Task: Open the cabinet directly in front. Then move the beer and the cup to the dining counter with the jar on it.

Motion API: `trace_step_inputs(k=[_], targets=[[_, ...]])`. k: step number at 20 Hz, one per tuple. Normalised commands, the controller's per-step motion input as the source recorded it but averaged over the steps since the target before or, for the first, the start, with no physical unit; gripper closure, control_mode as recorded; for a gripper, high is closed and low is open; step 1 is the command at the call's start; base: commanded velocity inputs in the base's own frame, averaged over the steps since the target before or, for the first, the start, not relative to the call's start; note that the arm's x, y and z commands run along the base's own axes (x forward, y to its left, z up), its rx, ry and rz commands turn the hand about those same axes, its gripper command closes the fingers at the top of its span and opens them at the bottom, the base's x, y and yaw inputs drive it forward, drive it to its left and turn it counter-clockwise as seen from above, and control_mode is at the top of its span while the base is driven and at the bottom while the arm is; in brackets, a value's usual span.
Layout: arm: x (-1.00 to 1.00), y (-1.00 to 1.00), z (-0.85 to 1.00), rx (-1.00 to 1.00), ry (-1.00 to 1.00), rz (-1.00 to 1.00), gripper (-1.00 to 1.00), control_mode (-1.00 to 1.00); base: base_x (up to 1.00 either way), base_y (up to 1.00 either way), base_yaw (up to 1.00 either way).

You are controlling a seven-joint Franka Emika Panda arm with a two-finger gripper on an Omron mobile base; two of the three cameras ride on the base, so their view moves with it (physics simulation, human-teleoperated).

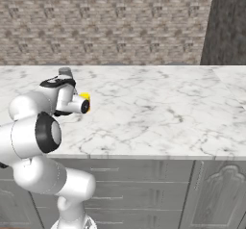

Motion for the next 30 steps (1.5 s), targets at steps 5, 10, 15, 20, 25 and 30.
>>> trace_step_inputs(k=[5, 10, 15, 20, 25, 30], targets=[[0.0, 0.0, -0.08, 0.0, 0.0, 0.0, 1.0, -1.0, 0.0, 0.0, 0.0], [0.05, 0.0, -0.12, 0.0, 0.0, 0.0, 1.0, -1.0, 0.0, 0.0, 0.0], [0.14, 0.0, -0.18, 0.0, 0.0, 0.0, 1.0, -1.0, 0.0, 0.0, 0.0], [0.17, 0.0, -0.09, 0.0, 0.0, 0.0, 1.0, -1.0, 0.0, 0.0, 0.0], [0.02, 0.0, 0.0, 0.0, 0.0, 0.0, 1.0, -1.0, 0.0, 0.0, 0.0], [0.17, 0.0, -0.03, 0.0, 0.0, 0.0, 1.0, -1.0, 0.0, 0.0, 0.0]])
